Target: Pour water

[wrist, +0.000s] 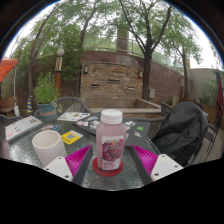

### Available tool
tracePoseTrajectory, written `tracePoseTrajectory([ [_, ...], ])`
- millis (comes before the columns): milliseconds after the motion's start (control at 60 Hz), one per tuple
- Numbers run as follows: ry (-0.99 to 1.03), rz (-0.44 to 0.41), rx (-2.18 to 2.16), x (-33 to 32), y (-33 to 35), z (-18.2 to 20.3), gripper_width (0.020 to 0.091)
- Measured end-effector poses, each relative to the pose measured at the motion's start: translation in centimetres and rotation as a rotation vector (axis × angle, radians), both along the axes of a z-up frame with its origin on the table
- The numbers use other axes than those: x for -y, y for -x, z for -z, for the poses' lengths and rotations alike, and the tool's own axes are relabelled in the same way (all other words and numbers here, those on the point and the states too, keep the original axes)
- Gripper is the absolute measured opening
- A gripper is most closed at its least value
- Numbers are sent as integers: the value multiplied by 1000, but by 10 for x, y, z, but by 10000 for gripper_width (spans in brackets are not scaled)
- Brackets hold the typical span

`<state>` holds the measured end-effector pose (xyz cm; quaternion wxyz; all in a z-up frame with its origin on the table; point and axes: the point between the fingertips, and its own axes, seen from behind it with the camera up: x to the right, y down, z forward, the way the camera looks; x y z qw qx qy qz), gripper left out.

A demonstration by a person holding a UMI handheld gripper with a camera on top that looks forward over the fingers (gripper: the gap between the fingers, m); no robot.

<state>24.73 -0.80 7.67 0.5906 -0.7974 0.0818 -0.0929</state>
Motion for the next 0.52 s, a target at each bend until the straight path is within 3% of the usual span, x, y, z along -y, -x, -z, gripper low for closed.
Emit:
tracePoseTrajectory([
  [300, -49, -12, -13, 158, 58, -64, 836],
  [517, -61, 10, -52, 276, 99, -77, 835],
])
